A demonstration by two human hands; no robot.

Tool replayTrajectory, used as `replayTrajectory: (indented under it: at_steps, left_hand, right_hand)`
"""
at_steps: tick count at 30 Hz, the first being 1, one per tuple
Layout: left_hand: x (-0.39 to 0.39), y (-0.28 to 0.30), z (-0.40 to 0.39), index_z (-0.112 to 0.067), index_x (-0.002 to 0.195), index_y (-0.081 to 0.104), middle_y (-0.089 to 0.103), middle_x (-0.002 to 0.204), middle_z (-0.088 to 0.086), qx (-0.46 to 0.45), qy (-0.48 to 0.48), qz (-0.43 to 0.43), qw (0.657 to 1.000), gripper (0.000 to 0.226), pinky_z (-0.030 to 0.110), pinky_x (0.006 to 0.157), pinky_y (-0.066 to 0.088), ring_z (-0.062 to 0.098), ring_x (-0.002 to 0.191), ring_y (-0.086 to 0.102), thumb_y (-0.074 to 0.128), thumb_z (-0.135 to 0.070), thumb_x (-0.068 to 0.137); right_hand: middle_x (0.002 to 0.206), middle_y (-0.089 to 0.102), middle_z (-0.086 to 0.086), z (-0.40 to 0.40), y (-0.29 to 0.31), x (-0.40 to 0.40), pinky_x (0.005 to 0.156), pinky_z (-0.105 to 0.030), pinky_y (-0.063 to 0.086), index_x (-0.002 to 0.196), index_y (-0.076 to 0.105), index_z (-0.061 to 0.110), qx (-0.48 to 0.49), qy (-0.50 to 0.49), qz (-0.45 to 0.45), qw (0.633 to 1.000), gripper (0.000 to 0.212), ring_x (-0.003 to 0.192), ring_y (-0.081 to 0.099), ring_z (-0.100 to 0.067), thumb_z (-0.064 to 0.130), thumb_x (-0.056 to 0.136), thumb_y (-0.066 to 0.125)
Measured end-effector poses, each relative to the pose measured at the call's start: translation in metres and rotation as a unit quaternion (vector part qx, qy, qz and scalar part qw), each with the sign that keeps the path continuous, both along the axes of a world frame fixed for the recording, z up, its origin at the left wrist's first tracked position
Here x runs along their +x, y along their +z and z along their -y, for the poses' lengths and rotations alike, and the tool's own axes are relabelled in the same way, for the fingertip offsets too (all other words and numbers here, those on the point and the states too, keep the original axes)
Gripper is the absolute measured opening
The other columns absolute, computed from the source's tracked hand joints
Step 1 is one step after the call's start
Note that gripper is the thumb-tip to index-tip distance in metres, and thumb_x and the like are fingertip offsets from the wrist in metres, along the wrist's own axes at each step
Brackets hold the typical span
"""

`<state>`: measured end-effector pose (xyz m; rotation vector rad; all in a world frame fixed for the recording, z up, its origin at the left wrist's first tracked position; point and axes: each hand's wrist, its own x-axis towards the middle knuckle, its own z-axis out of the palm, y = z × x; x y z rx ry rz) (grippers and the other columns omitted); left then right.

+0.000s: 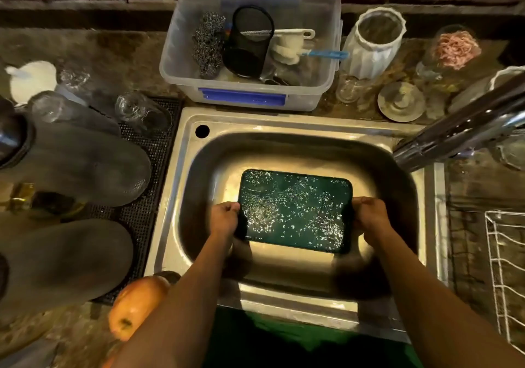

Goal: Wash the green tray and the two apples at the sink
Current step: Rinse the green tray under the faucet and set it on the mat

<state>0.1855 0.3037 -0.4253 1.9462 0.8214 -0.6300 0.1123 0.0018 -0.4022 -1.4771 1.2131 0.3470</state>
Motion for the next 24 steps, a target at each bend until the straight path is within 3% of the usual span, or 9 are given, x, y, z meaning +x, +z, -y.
replayTrajectory:
  at_steps: [3,7,9,12,16,21,24]
  left_hand:
    - [0.000,0.001,0.001,-0.008,0.087,0.071,0.067,0.087,0.010,-0.021,0.040,-0.003,0.999,0.015,0.031,0.077,0.052,0.025,0.092,0.062,0.060,-0.006,0.097]
    - [-0.002,0.005,0.005,-0.010,0.078,0.069,0.068,0.095,0.016,-0.043,0.086,-0.010,0.995,0.022,0.042,0.090,0.056,0.031,0.095,0.063,0.060,0.001,0.094]
    - [-0.001,0.009,0.006,-0.010,0.075,0.068,0.068,0.087,0.015,-0.055,0.104,-0.005,0.993,0.025,0.036,0.079,0.058,0.031,0.087,0.064,0.059,0.004,0.093]
    - [0.003,0.021,0.009,-0.015,0.070,0.066,0.063,0.072,0.002,-0.068,0.119,0.022,0.990,0.031,0.019,0.053,0.052,0.015,0.068,0.058,0.060,0.005,0.093]
    - [0.010,0.038,0.010,-0.014,0.070,0.067,0.062,0.075,0.004,-0.098,0.132,0.057,0.985,0.031,0.027,0.066,0.047,0.018,0.074,0.056,0.059,0.005,0.094]
    - [0.017,0.062,0.007,-0.005,0.100,0.072,0.070,0.092,0.008,-0.137,0.142,0.088,0.976,0.014,0.028,0.073,0.054,0.014,0.079,0.063,0.059,-0.003,0.097]
    - [0.019,0.077,0.006,-0.005,0.111,0.071,0.070,0.104,0.013,-0.147,0.128,0.109,0.975,0.018,0.037,0.089,0.054,0.021,0.093,0.065,0.058,-0.004,0.098]
  right_hand:
    - [0.066,0.051,-0.009,-0.002,0.002,0.001,0.029,-0.013,0.033,0.066,0.054,0.009,0.014,-0.026,0.011,1.000,0.035,0.055,0.043,-0.018,-0.012,0.091,0.045]
    - [0.063,0.048,-0.006,-0.006,0.009,0.000,0.030,-0.013,0.033,0.062,0.052,0.010,0.021,-0.053,0.031,0.998,0.038,0.051,0.043,-0.017,-0.013,0.091,0.045]
    - [0.064,0.045,-0.005,-0.007,0.014,0.000,0.029,-0.013,0.030,0.064,0.050,0.010,0.023,-0.079,0.039,0.996,0.036,0.042,0.045,-0.010,-0.013,0.090,0.044]
    - [0.072,0.048,-0.008,-0.008,0.021,0.000,0.032,-0.013,0.033,0.084,0.055,0.006,0.052,-0.109,0.057,0.991,0.023,0.055,0.044,-0.016,-0.012,0.092,0.044]
    - [0.074,0.052,-0.007,-0.009,0.028,0.002,0.038,-0.017,0.040,0.096,0.057,0.004,0.067,-0.118,0.090,0.987,0.014,0.062,0.047,-0.017,-0.006,0.097,0.048]
    - [0.083,0.064,-0.009,-0.009,0.036,0.006,0.043,-0.020,0.046,0.103,0.067,0.003,0.074,-0.111,0.136,0.982,0.017,0.067,0.057,-0.019,0.001,0.100,0.050]
    - [0.093,0.069,-0.009,-0.006,0.041,0.007,0.059,-0.024,0.054,0.110,0.068,0.006,0.080,-0.119,0.166,0.976,0.020,0.080,0.065,-0.019,0.003,0.100,0.051]
